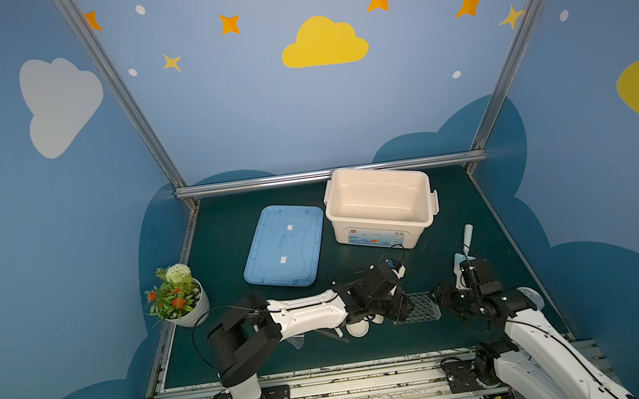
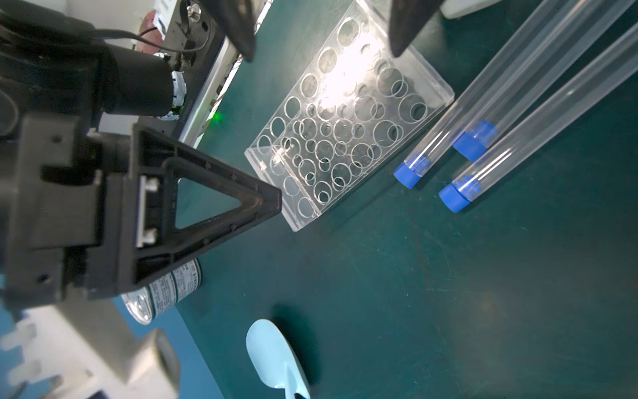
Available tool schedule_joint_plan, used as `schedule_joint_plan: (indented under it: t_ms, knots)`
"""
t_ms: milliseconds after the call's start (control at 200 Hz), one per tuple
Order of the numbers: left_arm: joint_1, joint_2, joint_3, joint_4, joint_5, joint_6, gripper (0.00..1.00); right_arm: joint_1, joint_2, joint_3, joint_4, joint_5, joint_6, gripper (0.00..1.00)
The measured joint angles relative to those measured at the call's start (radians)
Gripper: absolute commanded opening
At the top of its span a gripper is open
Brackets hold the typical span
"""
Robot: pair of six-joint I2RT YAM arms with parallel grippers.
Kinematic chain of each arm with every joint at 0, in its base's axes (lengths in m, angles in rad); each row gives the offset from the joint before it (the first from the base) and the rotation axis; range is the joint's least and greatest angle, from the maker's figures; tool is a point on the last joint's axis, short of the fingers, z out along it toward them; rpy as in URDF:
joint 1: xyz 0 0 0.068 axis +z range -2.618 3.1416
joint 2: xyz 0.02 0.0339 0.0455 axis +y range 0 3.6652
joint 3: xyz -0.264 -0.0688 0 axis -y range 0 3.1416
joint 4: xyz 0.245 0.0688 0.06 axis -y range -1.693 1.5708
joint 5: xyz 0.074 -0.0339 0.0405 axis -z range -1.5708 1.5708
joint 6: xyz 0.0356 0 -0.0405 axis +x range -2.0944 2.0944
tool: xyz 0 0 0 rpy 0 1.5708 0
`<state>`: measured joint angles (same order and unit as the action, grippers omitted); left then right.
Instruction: Organize the chemistry lab equipment
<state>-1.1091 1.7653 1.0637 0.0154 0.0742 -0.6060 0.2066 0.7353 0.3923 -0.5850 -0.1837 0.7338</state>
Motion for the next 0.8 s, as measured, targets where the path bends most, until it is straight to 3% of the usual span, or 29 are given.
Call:
schedule_joint_plan:
  t_ms: [105,801]
  knots:
    - [0.0,0.007,0.0,-0.012,-0.005,-0.012,0.49,0.0,-0.019,0.0,0.006,0.008,0.0,0.57]
    - [0.006,0.088,0.063,-0.099,-0.047,-0.073,0.52,0.0,-0.001,-0.038,0.048,-0.018,0.0,0.53]
